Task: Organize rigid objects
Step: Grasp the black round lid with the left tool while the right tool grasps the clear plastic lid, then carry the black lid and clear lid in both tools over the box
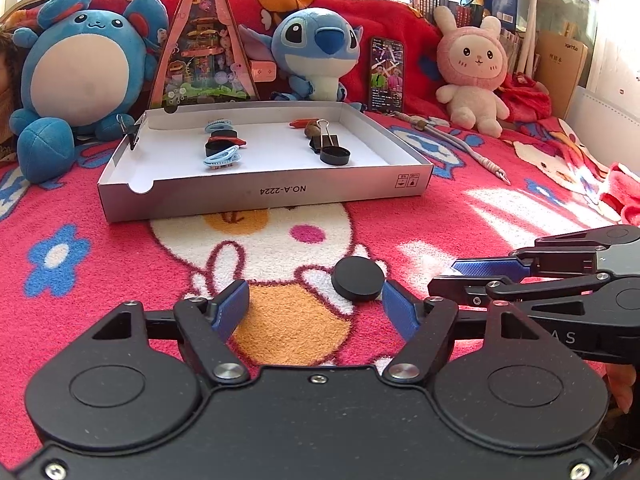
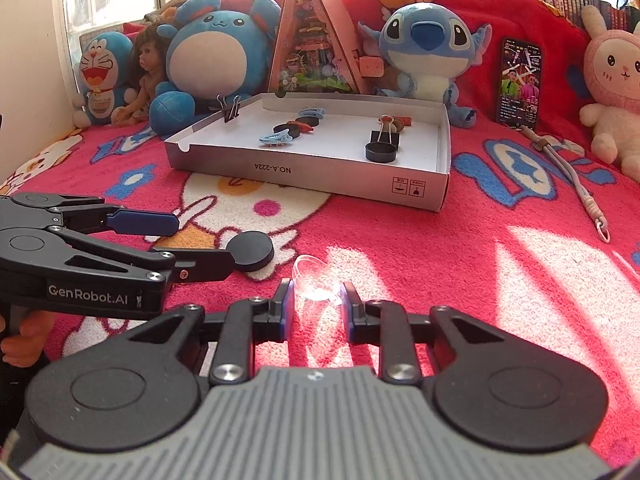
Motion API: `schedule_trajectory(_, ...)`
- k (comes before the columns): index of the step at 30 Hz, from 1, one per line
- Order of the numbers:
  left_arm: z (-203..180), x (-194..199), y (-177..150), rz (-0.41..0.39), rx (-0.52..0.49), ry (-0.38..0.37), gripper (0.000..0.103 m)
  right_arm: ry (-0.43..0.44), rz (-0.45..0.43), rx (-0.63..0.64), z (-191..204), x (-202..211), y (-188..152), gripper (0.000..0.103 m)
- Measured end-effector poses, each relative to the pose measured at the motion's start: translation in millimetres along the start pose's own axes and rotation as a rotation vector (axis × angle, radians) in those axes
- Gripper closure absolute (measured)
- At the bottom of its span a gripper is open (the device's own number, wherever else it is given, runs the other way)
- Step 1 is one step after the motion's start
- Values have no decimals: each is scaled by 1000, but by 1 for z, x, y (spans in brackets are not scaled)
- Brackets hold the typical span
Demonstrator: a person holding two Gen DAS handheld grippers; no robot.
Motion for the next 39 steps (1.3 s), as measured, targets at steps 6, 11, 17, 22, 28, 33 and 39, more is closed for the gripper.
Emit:
schedule_trajectory(6, -12, -8, 4, -6, -24, -6, 35, -17, -2, -17, -6, 2, -2, 73)
schedule_trajectory(11, -19, -14, 7, -7, -35, -5, 42, -28, -1, -16, -9, 4, -3, 73)
schedule_trajectory(17, -26, -17, 6, -12, -59, -1, 50, -38, 2, -20, -12, 5, -4, 72)
schedule_trajectory(22, -24, -18, 6, -20, -70, 24, 60, -43, 5, -25, -13, 5, -4, 72)
schedule_trajectory(28, -22, -17, 6, -23, -66, 29, 69, -44, 7, -22, -12, 4, -4, 68)
schedule_trajectory(33, -20, -17, 7, -24, -61, 34, 72, -34, -1, -34, -11, 3, -2, 58)
schedule_trajectory(39, -18, -16, 7, -28, -48, 39, 73, -31, -14, -60, -13, 2, 3, 52)
Point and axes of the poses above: each gripper's, at about its wrist camera, not at the fingertips, and x roughly against the way its jaws point, z to its left, y to its top, the point moved 8 cm from there along -x, roughly the way its jaws point, and after that the axes turned 10 degrees about z, right-handed, at the moved point
